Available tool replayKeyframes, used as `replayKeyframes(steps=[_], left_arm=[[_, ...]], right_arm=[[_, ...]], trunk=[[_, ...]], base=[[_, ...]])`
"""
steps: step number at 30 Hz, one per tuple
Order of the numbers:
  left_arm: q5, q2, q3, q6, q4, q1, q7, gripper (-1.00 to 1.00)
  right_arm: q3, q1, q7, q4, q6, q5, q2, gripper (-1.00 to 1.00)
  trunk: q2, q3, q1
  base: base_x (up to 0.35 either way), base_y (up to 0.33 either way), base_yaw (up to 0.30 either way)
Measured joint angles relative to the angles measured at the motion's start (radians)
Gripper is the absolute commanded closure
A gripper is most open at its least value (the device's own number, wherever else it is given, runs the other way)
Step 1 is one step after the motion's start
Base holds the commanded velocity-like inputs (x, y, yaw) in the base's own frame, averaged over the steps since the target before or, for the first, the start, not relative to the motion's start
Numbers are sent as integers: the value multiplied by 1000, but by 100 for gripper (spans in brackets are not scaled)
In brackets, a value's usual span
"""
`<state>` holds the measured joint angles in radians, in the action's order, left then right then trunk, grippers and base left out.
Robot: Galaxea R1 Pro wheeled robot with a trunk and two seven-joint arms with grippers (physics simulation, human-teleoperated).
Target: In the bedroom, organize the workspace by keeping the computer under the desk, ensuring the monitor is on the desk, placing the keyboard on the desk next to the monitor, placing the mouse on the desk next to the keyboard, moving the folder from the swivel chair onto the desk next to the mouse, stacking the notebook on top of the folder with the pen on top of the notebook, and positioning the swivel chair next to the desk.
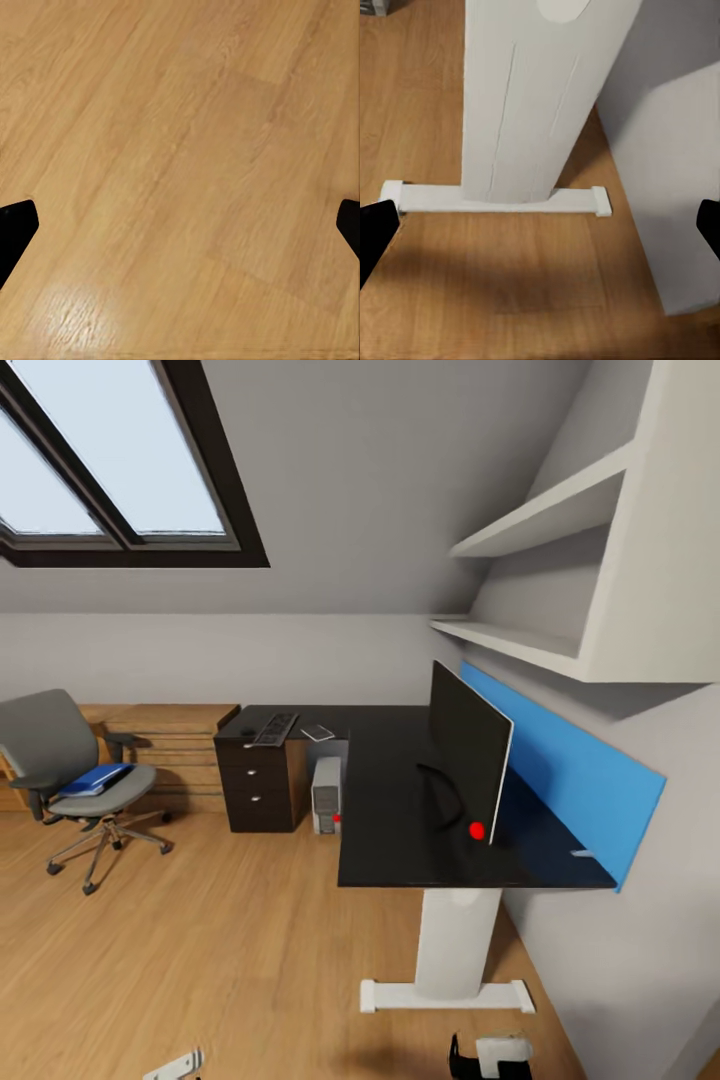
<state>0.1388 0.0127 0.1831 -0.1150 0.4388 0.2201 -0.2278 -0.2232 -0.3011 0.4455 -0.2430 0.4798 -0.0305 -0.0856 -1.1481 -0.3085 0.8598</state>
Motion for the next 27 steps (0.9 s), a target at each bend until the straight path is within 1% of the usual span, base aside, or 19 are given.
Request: replayKeyframes(steps=[4, 5, 8, 9, 11, 15, 17, 18, 27], left_arm=[[0, -3, -2, -1, -16, 0, 0, -100], [0, -6, -3, 3, -23, 0, 2, -100], [0, -13, -6, 6, -26, 0, 30, -100], [0, -26, -22, 7, -28, 0, 58, -100], [0, -32, -51, 7, -30, 0, 70, -100], [1, -33, -71, 6, -32, 0, 76, -100], [4, -33, -74, 0, -33, 0, 77, -100], [5, -32, -73, -1, -33, 0, 78, -100], [7, -33, -70, -2, -33, 0, 76, -100]], right_arm=[[-2, 0, -17, 7, 3, 5, -2, -100], [-3, 0, -38, 13, 6, 5, -9, -100], [-6, 0, -64, 35, 7, 3, -12, -100], [-7, 0, -72, 45, 7, 3, -13, -100], [-7, 0, -76, 49, 8, 3, -14, -100], [-8, 0, -78, 51, 12, 3, -18, -100], [-7, 0, -79, 52, 30, 2, -31, -100], [-6, 0, -79, 53, 34, 3, -32, -100], [-6, 0, -79, 55, 37, 2, -34, -100]], trunk=[[0, 0, 0], [0, 0, 0], [0, 0, 0], [0, 0, 0], [0, 0, 0], [0, 0, 0], [0, 0, 0], [0, 0, 0], [0, 0, 0]], base=[[148, 279, 0], [167, 297, 0], [172, 300, 0], [178, 302, 0], [180, 303, 0], [182, 303, 0], [205, 300, 0], [209, 299, 0], [193, 302, 0]])
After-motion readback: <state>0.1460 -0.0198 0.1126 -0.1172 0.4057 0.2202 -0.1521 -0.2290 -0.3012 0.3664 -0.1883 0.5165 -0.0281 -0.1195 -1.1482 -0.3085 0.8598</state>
